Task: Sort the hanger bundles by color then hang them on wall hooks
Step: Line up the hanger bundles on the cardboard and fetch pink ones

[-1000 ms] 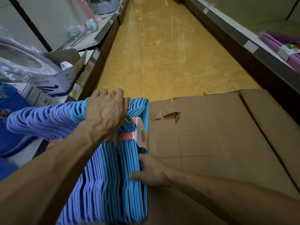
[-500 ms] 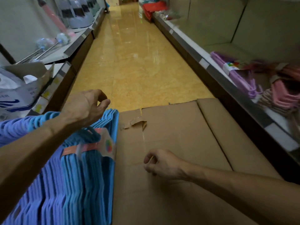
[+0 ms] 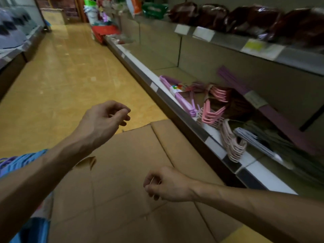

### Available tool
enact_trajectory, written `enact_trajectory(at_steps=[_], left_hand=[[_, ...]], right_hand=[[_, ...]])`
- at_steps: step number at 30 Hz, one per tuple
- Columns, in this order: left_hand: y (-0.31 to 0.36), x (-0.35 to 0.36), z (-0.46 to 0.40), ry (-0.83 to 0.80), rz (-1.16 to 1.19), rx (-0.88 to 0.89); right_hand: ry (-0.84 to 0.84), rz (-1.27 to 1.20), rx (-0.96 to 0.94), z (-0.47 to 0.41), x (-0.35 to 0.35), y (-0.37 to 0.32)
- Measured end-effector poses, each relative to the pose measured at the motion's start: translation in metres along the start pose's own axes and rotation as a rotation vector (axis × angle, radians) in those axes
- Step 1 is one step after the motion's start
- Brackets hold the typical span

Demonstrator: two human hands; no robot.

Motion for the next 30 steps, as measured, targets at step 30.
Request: enact_trajectory(at_steps=[30], left_hand=[[0.097,0.12,0.021,-0.24,0.513,0.065]], right_hand=[[0.783,0.032,0.536,0.175,-0.323,0.178]])
Point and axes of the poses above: each hand's wrist, its own z-axis away from the middle knuckle, its own x-axis out of the palm, y = z × x, the point moved 8 cm from there along -z, towards the middle knuckle, and after that the axes turned 6 degrees about -x, right-handed, at the moved point
